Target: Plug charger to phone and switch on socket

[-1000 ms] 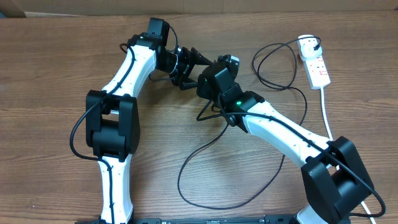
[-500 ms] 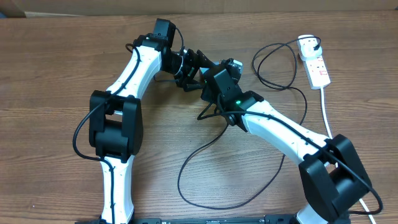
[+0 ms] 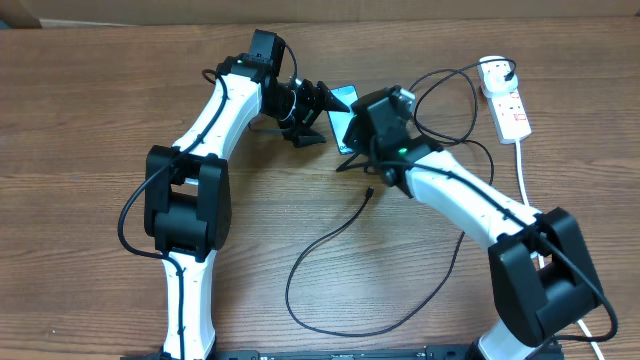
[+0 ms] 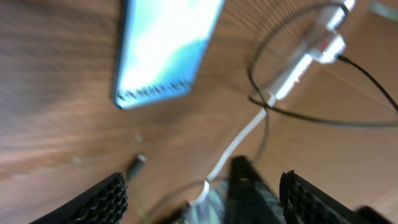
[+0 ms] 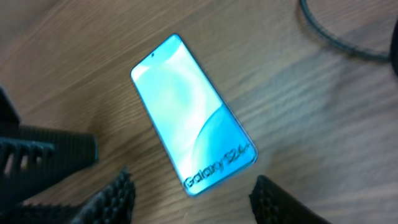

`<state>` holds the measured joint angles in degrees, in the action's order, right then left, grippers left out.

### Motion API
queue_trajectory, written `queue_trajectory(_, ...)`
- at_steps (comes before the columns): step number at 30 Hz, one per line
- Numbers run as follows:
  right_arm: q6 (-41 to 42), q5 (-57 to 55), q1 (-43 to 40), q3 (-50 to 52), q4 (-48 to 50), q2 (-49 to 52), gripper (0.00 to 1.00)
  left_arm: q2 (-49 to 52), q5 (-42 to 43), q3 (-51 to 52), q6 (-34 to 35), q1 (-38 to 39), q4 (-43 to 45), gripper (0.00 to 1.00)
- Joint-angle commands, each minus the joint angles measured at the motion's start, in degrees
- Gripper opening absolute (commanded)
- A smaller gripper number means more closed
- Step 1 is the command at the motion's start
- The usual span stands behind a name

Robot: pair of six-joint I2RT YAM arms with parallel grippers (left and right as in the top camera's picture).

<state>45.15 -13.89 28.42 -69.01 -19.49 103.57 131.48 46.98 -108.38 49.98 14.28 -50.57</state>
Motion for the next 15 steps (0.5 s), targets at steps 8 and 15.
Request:
queue_trajectory(8,-15.5,19.6,-9.7,-7.1,-5.5,1.5,0.69,-5.8,-23.6,-1.7,-9.9,-1.6,0.5,0.86)
queue_trajectory(15,-25.6,19.6,-9.9,-28.2,-26.8,8.3,0.89,-15.0,-39.3,-1.7,-16.7,-2.0,0.7,1.0)
